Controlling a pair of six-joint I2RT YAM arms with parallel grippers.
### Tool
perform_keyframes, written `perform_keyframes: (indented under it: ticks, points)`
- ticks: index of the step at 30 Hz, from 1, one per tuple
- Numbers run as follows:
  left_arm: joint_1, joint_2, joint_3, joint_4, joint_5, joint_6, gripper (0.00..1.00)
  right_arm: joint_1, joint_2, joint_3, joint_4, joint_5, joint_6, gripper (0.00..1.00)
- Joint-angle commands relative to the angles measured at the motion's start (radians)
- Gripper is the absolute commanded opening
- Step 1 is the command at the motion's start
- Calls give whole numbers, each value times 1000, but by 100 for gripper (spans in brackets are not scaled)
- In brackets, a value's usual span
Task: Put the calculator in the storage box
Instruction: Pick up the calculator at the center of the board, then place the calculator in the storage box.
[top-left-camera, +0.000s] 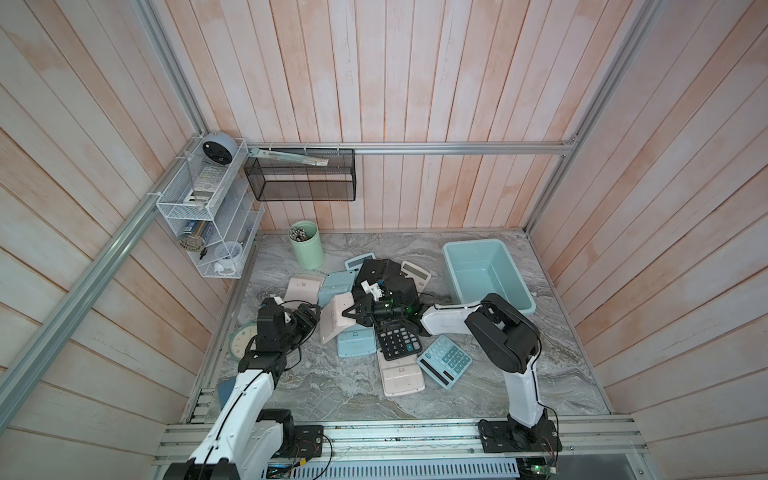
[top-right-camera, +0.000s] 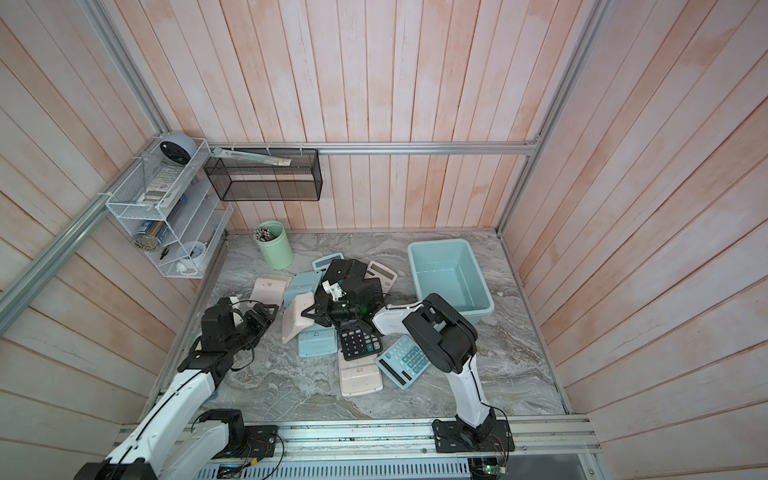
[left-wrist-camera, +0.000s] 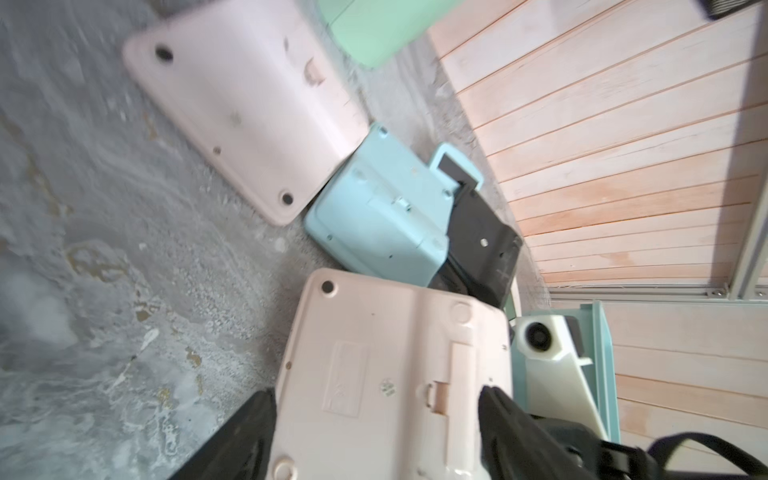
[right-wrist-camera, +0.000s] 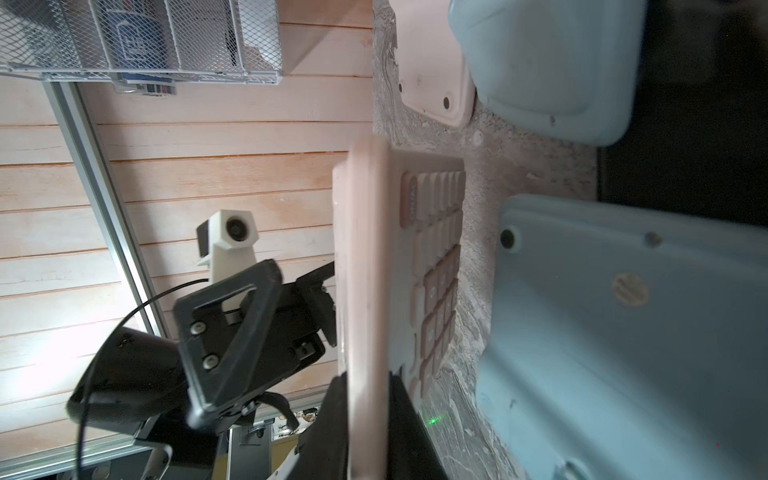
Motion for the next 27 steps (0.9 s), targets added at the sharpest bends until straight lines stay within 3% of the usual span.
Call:
perform_keyframes:
  ticks: [1, 6, 9, 16, 22, 27]
  points:
    - [7, -80, 74, -202, -96, 66, 83, -19, -118, 48, 0, -43, -20, 0]
    - [7, -147, 131, -290, -105, 75, 90, -68, -264, 83, -176, -76, -110, 0]
    - [5, -159, 143, -298, -92, 69, 100, -111, -367, 109, -338, -93, -200, 0]
    - [-50, -117, 153, -279, -78, 61, 100, -285, -603, 187, -847, -62, -504, 0]
    - [-91, -94, 135, -244, -99, 45, 100, -487, -792, 155, -1075, 54, -640, 0]
    - [-110, -78, 125, -235, -116, 52, 100, -633, -843, 206, -1311, 133, -804, 0]
